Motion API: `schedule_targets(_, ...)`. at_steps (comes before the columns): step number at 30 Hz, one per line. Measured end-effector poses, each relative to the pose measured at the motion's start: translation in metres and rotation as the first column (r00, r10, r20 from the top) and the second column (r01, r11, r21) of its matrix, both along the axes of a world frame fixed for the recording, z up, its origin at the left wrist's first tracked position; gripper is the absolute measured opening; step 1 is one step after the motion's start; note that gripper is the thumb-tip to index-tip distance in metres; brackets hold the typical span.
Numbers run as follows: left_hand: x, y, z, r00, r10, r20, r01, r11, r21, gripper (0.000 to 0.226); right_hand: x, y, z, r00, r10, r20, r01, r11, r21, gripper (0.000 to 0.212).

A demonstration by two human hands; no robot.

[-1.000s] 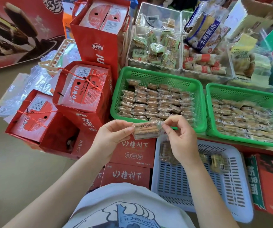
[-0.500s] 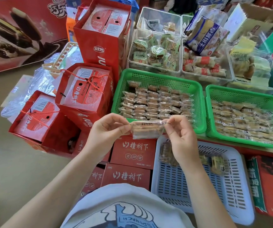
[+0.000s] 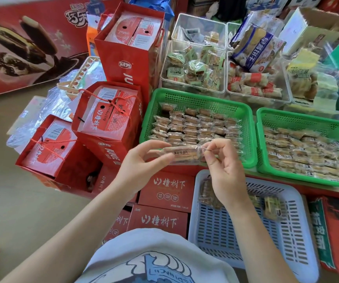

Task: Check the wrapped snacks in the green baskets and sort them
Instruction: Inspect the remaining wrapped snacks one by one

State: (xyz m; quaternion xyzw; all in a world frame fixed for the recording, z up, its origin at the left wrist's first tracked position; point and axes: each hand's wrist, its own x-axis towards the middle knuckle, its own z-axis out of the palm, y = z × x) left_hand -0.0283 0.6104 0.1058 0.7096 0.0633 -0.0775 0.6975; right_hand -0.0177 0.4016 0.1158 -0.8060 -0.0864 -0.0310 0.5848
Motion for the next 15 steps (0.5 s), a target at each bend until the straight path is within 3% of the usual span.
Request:
schedule_targets(3, 0.001, -0.01, 0.006, 0.978, 0.203, -0.039, -0.207, 0.96, -0.19, 0.033, -0.001, 0.004, 0.003, 0.999, -0.042, -0.005, 0.042, 0.997, 0.06, 0.012)
schedule_targets(5, 0.0, -0.011, 0.006, 0.966, 0.254, -0.043, -0.257, 0.94, -0.225, 0.028, -0.002, 0.006, 0.005, 0.999, -0.046, -0.026, 0.049, 0.992, 0.113, 0.007)
schedule_targets(8, -0.002, -0.011, 0.006, 0.96, 0.278, -0.031, -0.278, 0.933, -0.227, 0.022, -0.005, 0.011, 0.008, 0.997, -0.035, -0.075, 0.048, 0.981, 0.19, 0.008)
schedule_targets(12, -0.006, -0.014, 0.005, 0.968, 0.248, -0.047, -0.253, 0.946, -0.205, 0.025, -0.001, 0.014, 0.006, 0.989, -0.146, -0.025, 0.147, 0.988, 0.053, 0.011)
schedule_targets(15, -0.009, -0.015, 0.004, 0.973, 0.213, -0.087, -0.227, 0.949, -0.217, 0.028, 0.001, 0.012, 0.007, 0.985, -0.164, -0.05, 0.167, 0.985, 0.046, 0.014)
